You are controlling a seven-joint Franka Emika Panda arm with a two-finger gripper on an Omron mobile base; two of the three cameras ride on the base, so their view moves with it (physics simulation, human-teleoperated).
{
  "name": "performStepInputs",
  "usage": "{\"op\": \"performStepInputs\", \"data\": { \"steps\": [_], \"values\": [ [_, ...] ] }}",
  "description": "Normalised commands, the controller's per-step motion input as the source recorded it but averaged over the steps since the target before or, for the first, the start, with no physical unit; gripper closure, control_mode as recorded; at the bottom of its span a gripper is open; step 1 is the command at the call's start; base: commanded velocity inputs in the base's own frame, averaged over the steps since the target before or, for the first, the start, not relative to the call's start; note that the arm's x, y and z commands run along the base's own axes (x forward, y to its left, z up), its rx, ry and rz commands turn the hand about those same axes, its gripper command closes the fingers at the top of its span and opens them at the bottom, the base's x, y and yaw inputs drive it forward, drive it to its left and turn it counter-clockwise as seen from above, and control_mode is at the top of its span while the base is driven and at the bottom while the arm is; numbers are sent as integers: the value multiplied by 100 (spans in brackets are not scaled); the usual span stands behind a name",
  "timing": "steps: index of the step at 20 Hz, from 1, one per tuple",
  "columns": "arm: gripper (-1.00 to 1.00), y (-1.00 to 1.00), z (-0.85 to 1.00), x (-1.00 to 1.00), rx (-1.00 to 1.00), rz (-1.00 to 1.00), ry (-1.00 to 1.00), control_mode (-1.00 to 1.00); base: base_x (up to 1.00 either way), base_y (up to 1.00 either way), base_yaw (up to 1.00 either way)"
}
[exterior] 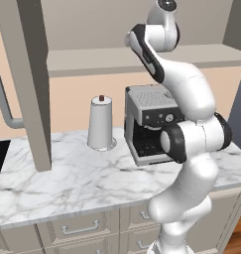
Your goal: Pick the tangerines from the cabinet and place them in one bowl. Pick the mango from the sink and place it in the other bowl.
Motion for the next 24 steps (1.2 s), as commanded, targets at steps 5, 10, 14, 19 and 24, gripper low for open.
{"op": "performStepInputs", "data": {
  "steps": [5, 10, 14, 19, 24],
  "values": [
    [100, -5, 2, -68, 0, 0, -8, -100, 0, 0, 0],
    [100, -5, 9, -71, 0, 0, -1, -100, 0, 0, 0],
    [100, -4, 19, -71, 0, 0, 0, -100, 0, 0, 0],
    [100, -2, 24, -71, 0, 1, 0, -100, 0, 0, 0],
    [100, -2, 16, -72, 0, 1, 0, -100, 0, 0, 0]
  ]
}}
